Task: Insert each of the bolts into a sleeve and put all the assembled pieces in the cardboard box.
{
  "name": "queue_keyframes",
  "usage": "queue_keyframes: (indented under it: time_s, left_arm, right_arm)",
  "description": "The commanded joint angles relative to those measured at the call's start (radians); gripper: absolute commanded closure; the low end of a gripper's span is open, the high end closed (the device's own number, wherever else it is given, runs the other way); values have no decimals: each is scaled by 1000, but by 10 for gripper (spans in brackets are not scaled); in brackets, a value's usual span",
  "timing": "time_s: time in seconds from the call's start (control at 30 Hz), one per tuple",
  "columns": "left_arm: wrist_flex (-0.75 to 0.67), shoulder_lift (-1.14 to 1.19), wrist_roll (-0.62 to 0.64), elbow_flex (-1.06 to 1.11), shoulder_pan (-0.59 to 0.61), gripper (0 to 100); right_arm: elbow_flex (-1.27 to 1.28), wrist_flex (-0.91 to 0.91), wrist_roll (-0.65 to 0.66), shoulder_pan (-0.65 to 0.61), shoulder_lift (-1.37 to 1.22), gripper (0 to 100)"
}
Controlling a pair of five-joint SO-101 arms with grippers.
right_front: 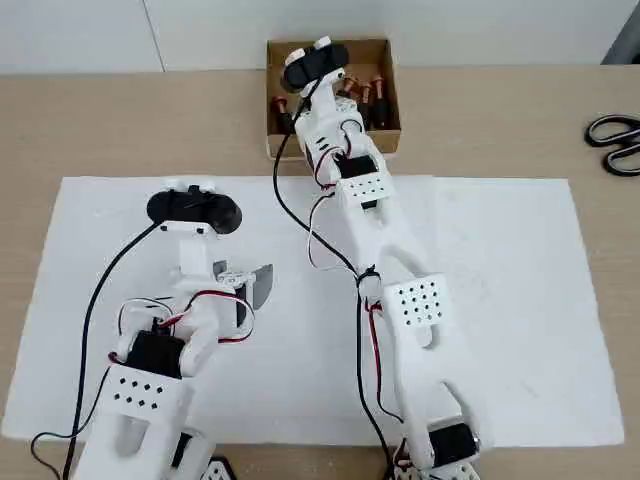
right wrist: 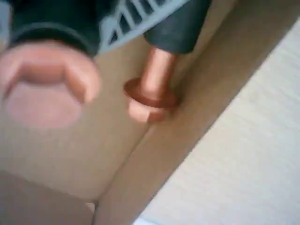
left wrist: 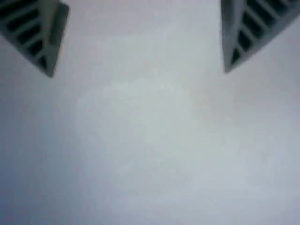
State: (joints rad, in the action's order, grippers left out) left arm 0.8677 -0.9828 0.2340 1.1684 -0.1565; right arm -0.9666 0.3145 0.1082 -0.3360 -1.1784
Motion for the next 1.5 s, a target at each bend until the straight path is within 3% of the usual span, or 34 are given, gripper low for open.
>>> queue_keyframes:
  time_s: [0.0,0.17,0.73,1.1,1.47]
  left_arm:
    - [-18,-11,-6,-5,-2,778]
    - [-17,-11,-5,-5,-2,778]
    - [-15,-11,-8,-10,-2,778]
    - [-21,-11,-6,-81,-2,778]
    - [-21,-11,-5,-82,-2,778]
  right_arm:
    - [-83,-21,-8,1,18,917]
    - [-83,-19,-8,1,18,828]
    - [-178,24,-8,2,56,828]
    - [-717,674,-8,4,254,827]
    - [-717,1377,-8,8,783,827]
